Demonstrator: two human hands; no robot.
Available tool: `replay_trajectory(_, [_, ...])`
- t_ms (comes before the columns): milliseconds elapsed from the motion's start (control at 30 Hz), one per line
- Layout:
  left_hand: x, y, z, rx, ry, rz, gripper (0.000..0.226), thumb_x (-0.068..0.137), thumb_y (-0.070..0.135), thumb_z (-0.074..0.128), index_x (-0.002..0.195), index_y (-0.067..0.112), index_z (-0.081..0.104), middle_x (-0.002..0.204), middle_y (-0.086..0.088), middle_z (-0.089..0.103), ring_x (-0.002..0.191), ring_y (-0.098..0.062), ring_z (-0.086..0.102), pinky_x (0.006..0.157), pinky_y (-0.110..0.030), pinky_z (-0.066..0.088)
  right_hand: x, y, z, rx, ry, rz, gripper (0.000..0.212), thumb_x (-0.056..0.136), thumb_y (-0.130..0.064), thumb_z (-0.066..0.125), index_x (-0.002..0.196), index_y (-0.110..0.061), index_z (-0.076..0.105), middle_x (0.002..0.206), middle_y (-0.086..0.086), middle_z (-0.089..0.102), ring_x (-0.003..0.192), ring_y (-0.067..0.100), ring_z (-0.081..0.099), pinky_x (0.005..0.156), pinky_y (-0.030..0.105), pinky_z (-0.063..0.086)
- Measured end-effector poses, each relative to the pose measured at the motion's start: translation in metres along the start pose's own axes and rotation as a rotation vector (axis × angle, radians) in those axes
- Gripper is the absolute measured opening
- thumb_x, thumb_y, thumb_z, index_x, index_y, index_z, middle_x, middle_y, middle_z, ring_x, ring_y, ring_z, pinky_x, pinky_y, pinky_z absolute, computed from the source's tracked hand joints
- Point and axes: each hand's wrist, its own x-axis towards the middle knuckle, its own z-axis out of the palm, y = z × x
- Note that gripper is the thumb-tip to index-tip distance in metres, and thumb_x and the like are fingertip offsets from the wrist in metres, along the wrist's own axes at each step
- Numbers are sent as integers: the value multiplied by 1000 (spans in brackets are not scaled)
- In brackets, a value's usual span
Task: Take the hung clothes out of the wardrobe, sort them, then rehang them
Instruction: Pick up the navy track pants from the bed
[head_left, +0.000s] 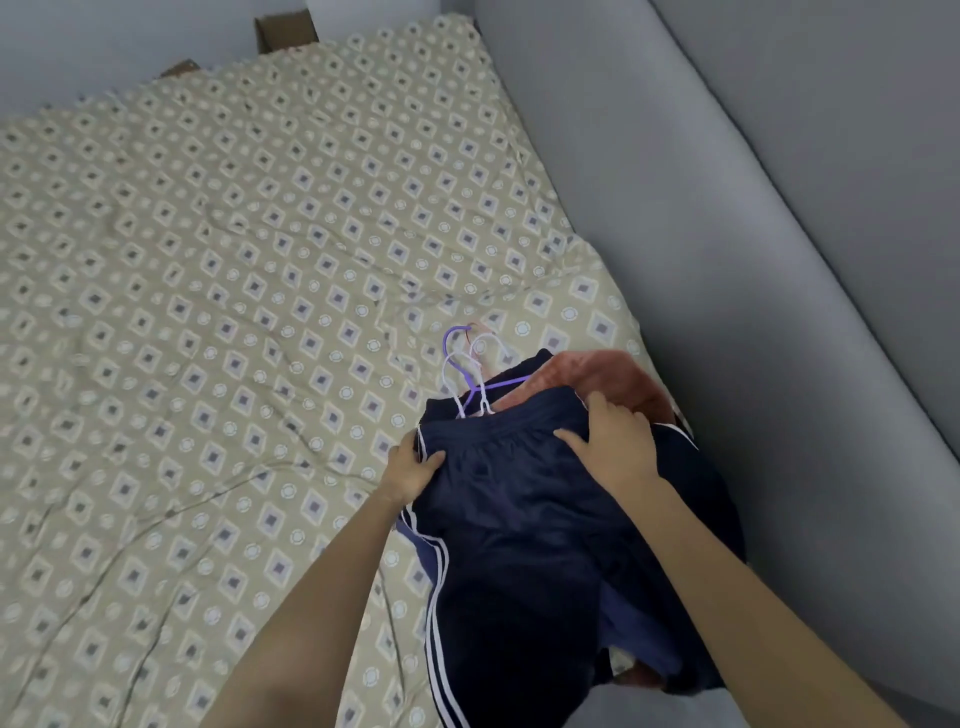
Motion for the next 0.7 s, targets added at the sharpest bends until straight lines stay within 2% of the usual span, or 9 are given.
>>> replay_trajectory(67, [-13,2,-2,-5,-29,-23,59,80,38,76,127,8,57,117,-14,64,108,-30,63,97,-44,51,-9,4,-4,80,-79,16,52,92,-56,55,113,-10,48,105,7,66,95,27,63,79,37,42])
replay_trajectory(133, [-29,3,-1,2,-37,13,44,85,23,75,121,5,58,113,-13,66,104,-30,64,93,-43,51,-21,7,-8,137,-118,33,52,91,-56,56,113,-10,49,103,7,66,92,27,64,75,36,45])
replay_trajectory(233, [-50,0,1,53,-6,89,42,80,31,72,113,14,53,109,-11,65,104,-30,63,93,-47,50,-43,3,-13,166,-75,27,48,92,-55,55,112,-11,50,101,6,66,90,26,64,71,35,44])
replay_trajectory(333, [-71,1,-3,59,12,142,23,92,18,65,107,15,48,103,-9,64,102,-33,63,89,-44,50,-62,-6,-15,184,32,8,41,92,-51,59,107,-13,52,95,3,66,85,25,63,70,37,43])
replay_trajectory(467, [-91,6,-17,83,43,183,17,99,25,56,107,17,44,100,-14,67,95,-35,65,84,-45,51,-74,-18,-20,129,137,38,27,91,-36,64,106,-16,54,97,1,65,90,25,60,77,37,37])
replay_trajectory(567, [-104,13,-28,64,69,224,10,101,22,51,105,17,43,99,-12,66,95,-35,64,82,-43,50,-80,-25,-20,113,123,50,24,89,-23,65,110,-15,57,105,3,63,98,27,58,82,40,40])
replay_trajectory(700, [-128,21,-38,-60,21,316,7,104,19,45,109,15,46,99,-4,62,95,-26,60,81,-36,46,-95,-32,-13,130,142,31,21,84,-15,67,105,-12,64,96,8,66,93,35,60,73,39,41])
